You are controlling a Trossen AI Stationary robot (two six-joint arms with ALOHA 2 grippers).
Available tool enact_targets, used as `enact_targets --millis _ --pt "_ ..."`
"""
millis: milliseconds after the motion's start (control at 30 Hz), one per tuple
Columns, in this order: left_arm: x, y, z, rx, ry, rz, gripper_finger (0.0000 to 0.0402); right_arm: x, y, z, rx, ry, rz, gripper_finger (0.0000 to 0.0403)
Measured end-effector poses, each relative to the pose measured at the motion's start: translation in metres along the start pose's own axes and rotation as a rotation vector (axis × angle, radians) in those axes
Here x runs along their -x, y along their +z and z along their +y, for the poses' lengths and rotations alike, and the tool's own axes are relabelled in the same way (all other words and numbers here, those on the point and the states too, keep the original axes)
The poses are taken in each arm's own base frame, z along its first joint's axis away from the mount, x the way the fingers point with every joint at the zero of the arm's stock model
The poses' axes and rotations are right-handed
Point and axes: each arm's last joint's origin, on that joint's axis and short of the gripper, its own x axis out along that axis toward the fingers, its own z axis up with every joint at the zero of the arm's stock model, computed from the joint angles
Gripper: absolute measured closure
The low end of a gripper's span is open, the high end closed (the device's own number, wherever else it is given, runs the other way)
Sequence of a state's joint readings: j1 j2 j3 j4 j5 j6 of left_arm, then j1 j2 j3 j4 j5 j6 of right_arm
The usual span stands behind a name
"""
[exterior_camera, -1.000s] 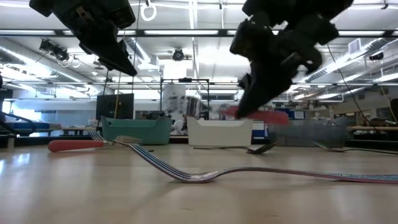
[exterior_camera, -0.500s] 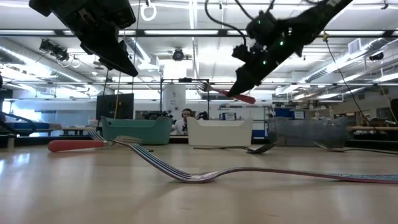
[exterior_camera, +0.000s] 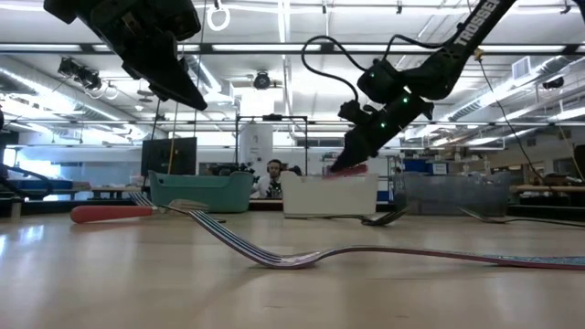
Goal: Sort silverware by color (type)
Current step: Put the red fork into the white bin, then put the black fork into the black bin
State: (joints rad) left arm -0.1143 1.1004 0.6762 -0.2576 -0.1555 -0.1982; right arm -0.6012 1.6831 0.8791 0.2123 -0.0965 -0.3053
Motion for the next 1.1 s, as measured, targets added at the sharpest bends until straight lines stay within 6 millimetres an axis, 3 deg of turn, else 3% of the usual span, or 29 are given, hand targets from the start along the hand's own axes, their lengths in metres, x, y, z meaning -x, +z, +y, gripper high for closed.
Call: enact_targets --millis 367,633,867,1100 --pt "0.000 0.001 0.000 0.027 -0.001 -0.012 0.0308 0.008 0.024 0.010 0.038 -0.080 -0.150 0.0321" --pt "0.000 0.002 0.000 0.019 0.003 -0.017 0.0308 0.070 0.053 0.050 0.080 0.009 -0.129 0.0320" --pt "0.000 0.001 0.000 0.017 0.004 -0.015 0.0308 0.125 0.046 0.080 0.021 0.023 0.052 0.0320" --pt "0.000 0.001 0.000 -0.074 0.005 -0.014 0.0308 0.147 0.032 0.094 -0.185 -0.002 0.195 0.0316"
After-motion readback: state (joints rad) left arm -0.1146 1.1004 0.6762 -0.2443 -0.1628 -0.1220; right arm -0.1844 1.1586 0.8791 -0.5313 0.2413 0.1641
